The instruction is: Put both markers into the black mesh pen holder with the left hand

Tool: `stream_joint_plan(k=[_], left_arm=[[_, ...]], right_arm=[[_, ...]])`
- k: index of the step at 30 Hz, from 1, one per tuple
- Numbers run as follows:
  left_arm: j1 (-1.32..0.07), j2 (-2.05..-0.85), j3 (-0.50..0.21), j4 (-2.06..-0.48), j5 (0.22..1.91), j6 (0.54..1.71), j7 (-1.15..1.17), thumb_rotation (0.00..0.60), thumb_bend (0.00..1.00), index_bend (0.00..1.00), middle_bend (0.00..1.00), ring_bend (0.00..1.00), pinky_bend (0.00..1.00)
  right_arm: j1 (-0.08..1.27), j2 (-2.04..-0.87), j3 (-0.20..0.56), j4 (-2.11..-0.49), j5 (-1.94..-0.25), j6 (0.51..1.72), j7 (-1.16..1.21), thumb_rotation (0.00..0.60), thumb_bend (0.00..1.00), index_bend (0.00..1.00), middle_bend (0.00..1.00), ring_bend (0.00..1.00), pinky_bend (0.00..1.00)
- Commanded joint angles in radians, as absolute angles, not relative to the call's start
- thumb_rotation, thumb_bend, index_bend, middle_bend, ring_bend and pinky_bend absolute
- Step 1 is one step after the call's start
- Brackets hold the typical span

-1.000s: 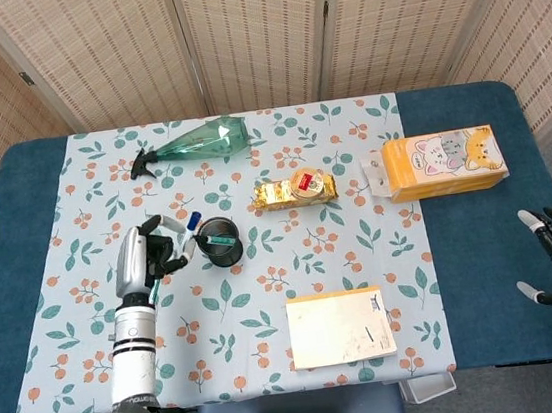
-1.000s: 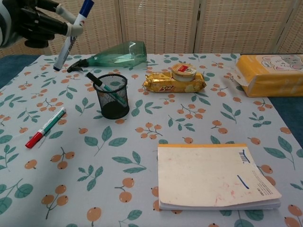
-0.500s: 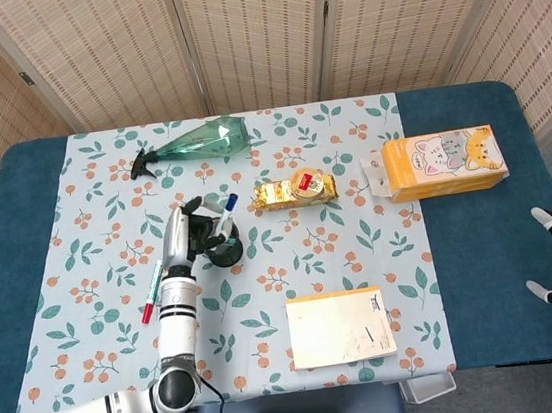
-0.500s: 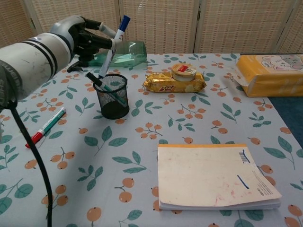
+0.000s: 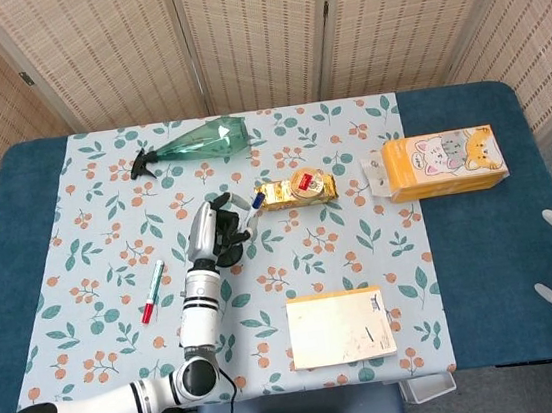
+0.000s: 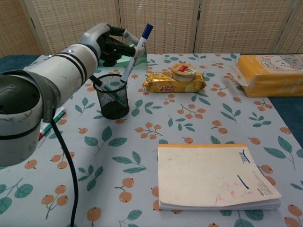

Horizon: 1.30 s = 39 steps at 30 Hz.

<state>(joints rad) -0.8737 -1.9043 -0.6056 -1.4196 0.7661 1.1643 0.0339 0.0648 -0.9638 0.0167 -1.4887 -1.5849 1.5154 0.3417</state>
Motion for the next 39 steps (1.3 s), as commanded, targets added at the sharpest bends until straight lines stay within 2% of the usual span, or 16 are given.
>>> stream_joint_plan(k=[1, 13, 21, 24, 27, 33, 39], left_arm=[[-0.856, -1.898, -0.594, -1.378, 0.807, 1.141, -0.032, 0.600, 0.43, 0.59, 1.00, 1.00, 1.00], [-0.742, -1.834, -0.539, -1.317, 0.894, 1.111, -0.221, 0.600, 0.43, 0.60, 1.00, 1.00, 1.00], [-0.727, -1.850, -0.513, -1.265, 0.900, 1.069, -0.268, 0.600, 0.43, 0.57, 1.00, 1.00, 1.00], [-0.735, -1.867, -0.507, -1.256, 0.903, 1.065, -0.261, 0.600, 0.37, 0.52, 1.00, 1.00, 1.00], [-0.744, -1.878, -0.504, -1.260, 0.914, 1.070, -0.244, 0.600, 0.29, 0.43, 1.00, 1.00, 1.00], [-0.742, -1.848, -0.504, -1.340, 0.920, 1.085, -0.190, 0.600, 0.18, 0.10, 1.00, 1.00, 1.00], [-0.697, -1.735, -0.470, -1.520, 0.932, 1.107, -0.093, 0.600, 0.17, 0.06, 1.00, 0.98, 1.00]], right_arm=[[0.064, -0.964, 0.016, -1.488, -1.586, 1.516, 0.340, 0.600, 0.19, 0.04, 0.08, 0.04, 0.00], [0.066, -0.975, 0.000, -1.520, -1.617, 1.509, 0.270, 0.600, 0.19, 0.04, 0.08, 0.04, 0.00], [0.072, -0.982, 0.005, -1.530, -1.606, 1.496, 0.247, 0.600, 0.19, 0.04, 0.08, 0.04, 0.00], [0.071, -0.981, 0.005, -1.530, -1.609, 1.501, 0.246, 0.600, 0.19, 0.04, 0.08, 0.04, 0.00], [0.067, -0.981, 0.007, -1.528, -1.606, 1.507, 0.251, 0.600, 0.19, 0.04, 0.08, 0.04, 0.00], [0.070, -0.982, 0.008, -1.522, -1.609, 1.507, 0.257, 0.600, 0.19, 0.04, 0.08, 0.04, 0.00], [0.070, -0.983, 0.009, -1.522, -1.606, 1.505, 0.253, 0.600, 0.19, 0.04, 0.08, 0.04, 0.00]])
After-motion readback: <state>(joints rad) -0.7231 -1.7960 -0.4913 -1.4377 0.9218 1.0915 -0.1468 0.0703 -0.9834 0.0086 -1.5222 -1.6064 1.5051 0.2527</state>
